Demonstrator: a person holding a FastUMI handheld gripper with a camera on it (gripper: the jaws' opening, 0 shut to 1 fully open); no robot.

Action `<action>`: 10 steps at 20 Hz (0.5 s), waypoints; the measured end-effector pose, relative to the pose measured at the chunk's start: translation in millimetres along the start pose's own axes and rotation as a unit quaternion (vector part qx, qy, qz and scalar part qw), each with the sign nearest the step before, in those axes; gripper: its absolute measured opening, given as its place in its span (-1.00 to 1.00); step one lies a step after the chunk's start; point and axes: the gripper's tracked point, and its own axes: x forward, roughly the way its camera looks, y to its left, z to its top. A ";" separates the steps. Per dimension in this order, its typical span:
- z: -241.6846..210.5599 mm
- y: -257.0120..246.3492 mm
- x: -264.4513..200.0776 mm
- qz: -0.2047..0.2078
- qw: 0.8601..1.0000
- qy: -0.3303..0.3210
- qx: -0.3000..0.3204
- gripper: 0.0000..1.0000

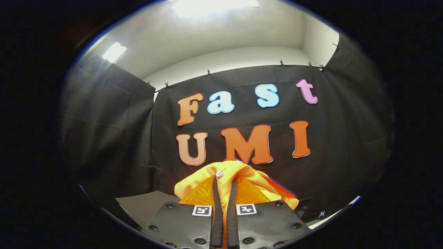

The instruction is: Put the clothes into the washing machine and then close the washing machine lid.

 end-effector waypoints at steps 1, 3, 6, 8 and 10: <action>-8.8 -14.3 -3.1 -0.005 1.000 0.007 -0.001 -0.76; -31.9 -42.0 -9.1 -0.016 0.999 0.027 -0.002 -0.76; -75.7 -77.0 -12.5 -0.035 0.997 0.064 0.004 -0.76; -109.5 -97.0 -12.4 -0.048 0.995 0.085 0.014 -0.76; -150.4 -115.9 -6.5 -0.060 0.992 0.109 0.028 -0.75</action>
